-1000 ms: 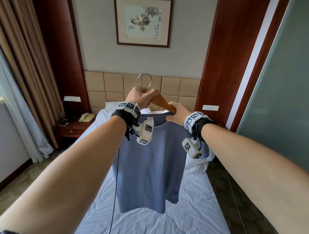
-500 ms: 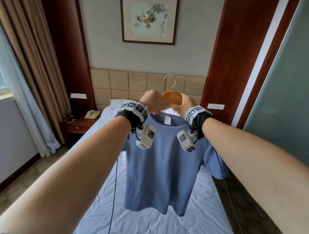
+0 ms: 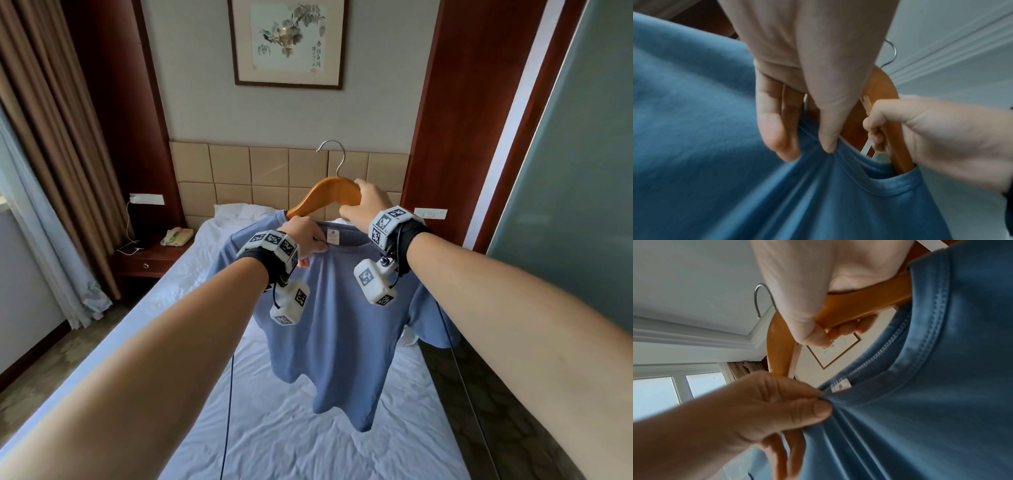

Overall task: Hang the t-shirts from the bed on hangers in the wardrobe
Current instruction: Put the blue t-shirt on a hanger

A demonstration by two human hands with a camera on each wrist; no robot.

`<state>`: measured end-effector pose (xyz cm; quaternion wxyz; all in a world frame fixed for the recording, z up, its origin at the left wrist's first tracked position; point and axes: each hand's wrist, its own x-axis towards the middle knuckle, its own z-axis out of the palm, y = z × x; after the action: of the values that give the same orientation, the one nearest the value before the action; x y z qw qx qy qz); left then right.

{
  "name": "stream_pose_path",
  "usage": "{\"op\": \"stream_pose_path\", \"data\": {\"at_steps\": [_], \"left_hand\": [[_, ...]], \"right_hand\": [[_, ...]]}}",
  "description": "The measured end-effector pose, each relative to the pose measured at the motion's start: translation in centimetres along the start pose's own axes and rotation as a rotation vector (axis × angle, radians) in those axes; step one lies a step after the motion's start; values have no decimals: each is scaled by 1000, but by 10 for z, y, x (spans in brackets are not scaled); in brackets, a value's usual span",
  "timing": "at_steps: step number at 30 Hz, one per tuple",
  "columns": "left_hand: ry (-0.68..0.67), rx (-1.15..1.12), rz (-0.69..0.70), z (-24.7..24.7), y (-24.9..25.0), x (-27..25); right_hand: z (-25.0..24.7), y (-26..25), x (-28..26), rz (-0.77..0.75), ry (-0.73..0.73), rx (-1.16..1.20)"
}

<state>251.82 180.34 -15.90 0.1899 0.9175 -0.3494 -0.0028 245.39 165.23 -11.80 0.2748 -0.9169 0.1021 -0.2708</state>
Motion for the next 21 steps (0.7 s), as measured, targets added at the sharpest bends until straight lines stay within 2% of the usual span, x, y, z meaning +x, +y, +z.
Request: {"op": "stream_pose_path", "data": {"at_steps": [3,8,11,14,16,18,21], "left_hand": [[16,-50,61,-2,7,5],[14,-155,49,0,15,4],[102,-279,54,0,16,3],[323,-416,-45,3,13,5],[501,-390,-148,4,8,4],[521,-330,-265,4,3,1],[436,-288,-363,8,-6,2]], "right_hand": [[-2,9,-3,5,-29,-52],[-6,24,-4,32,-72,-57],[-11,32,-5,54,-58,-43],[-17,40,-6,88,-29,3],[-23,44,-8,128,-4,42],[-29,48,-10,168,27,80],[-36,54,-11,225,75,103]]}}
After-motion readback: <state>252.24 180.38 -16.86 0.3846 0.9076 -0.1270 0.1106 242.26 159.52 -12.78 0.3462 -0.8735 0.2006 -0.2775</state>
